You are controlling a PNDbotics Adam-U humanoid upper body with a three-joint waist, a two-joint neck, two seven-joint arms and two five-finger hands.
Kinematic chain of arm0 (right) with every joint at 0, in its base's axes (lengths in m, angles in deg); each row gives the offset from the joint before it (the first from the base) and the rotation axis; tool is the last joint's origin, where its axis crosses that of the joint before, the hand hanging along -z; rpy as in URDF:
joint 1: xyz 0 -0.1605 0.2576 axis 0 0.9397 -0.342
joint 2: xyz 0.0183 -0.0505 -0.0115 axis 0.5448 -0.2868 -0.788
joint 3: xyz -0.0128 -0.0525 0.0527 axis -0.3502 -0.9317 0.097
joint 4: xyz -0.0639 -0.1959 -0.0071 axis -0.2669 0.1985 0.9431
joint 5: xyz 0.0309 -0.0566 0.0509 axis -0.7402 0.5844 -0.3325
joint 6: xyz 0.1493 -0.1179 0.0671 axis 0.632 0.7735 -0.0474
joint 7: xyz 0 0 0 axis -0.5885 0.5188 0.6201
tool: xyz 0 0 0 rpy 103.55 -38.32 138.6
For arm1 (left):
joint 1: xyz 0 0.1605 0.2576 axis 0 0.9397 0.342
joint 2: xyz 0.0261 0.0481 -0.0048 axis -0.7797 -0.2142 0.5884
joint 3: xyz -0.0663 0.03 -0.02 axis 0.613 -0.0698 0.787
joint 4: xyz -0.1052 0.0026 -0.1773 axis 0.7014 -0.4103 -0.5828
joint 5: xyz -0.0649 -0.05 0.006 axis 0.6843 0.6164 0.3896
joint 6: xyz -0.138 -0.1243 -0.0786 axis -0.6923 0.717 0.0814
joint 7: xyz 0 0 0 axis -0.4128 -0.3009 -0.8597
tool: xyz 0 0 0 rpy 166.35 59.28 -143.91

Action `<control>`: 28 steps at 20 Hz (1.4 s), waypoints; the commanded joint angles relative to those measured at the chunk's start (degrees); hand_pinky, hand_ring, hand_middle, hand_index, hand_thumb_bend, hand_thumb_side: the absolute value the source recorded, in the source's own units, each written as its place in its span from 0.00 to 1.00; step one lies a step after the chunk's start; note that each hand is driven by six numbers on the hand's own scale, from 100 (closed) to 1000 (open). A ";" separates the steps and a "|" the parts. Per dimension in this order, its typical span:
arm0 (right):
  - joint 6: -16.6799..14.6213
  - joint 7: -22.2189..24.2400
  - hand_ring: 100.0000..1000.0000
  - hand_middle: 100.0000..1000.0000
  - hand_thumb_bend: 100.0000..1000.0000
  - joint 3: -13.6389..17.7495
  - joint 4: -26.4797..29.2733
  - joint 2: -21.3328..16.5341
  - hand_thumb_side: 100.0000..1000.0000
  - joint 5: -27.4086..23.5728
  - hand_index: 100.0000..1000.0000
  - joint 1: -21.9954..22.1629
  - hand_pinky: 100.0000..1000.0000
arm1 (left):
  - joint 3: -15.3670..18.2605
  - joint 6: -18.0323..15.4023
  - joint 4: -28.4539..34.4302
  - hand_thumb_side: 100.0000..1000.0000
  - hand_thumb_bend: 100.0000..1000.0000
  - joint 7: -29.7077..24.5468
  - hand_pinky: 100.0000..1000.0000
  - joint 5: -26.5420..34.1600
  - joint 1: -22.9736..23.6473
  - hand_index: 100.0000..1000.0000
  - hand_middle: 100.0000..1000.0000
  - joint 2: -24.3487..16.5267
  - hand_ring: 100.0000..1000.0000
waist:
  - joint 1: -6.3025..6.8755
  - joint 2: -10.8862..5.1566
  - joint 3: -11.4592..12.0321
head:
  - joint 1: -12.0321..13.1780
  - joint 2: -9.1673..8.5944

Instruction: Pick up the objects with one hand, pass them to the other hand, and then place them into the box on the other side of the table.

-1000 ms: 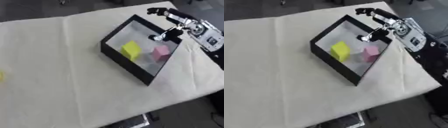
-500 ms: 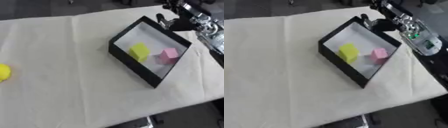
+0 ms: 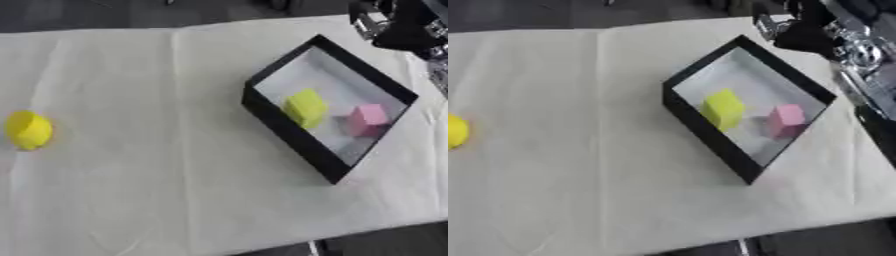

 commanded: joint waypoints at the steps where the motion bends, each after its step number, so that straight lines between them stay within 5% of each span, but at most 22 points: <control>1: 0.39 -0.41 1.00 0.84 0.00 0.73 1.45 -1.29 0.11 -1.04 1.00 -0.83 1.00 | -1.34 -2.79 0.04 1.00 0.75 -1.88 0.91 -0.66 -1.97 0.90 0.78 0.32 0.86 | 0.00 -1.01 -0.07 | 2.35 -0.65; 16: 1.33 -1.92 1.00 0.84 0.00 0.72 2.10 -1.46 0.10 -2.78 1.00 -1.46 1.00 | -6.32 -15.48 -3.13 1.00 0.71 -14.07 0.91 0.48 -3.09 0.89 0.79 2.96 0.87 | 0.34 -1.20 -0.22 | 5.52 -0.74; 28: 1.79 -2.48 1.00 0.83 0.00 0.57 1.52 -1.09 0.12 -3.44 1.00 -1.58 1.00 | -7.09 -17.54 -5.11 0.39 0.66 -13.39 0.90 -2.32 -3.22 0.84 0.75 4.49 0.86 | 0.42 -1.40 -0.52 | 5.37 -0.58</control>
